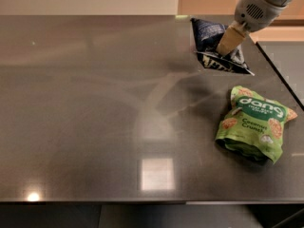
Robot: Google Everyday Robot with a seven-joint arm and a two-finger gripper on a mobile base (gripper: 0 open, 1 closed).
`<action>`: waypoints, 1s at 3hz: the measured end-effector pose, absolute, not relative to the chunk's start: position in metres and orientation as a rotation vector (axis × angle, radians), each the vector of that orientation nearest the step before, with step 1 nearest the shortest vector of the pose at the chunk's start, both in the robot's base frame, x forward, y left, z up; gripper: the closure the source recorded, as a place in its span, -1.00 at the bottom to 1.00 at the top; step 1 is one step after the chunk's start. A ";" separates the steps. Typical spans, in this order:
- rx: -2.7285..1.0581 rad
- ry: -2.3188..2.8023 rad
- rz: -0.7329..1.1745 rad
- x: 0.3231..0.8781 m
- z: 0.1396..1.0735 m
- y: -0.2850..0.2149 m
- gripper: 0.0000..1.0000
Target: Move blue chip bag near apple
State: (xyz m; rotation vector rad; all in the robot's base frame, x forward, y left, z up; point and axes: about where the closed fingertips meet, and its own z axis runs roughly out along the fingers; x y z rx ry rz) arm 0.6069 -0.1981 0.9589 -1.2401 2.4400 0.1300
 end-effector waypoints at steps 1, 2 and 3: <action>-1.146 2.484 0.102 0.615 0.958 -0.203 1.00; -0.940 2.541 0.063 0.625 0.963 -0.225 1.00; -0.734 2.574 0.041 0.634 0.970 -0.247 1.00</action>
Offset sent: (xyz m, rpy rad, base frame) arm 0.0254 -0.0633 0.0149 0.0431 -0.0363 -0.5048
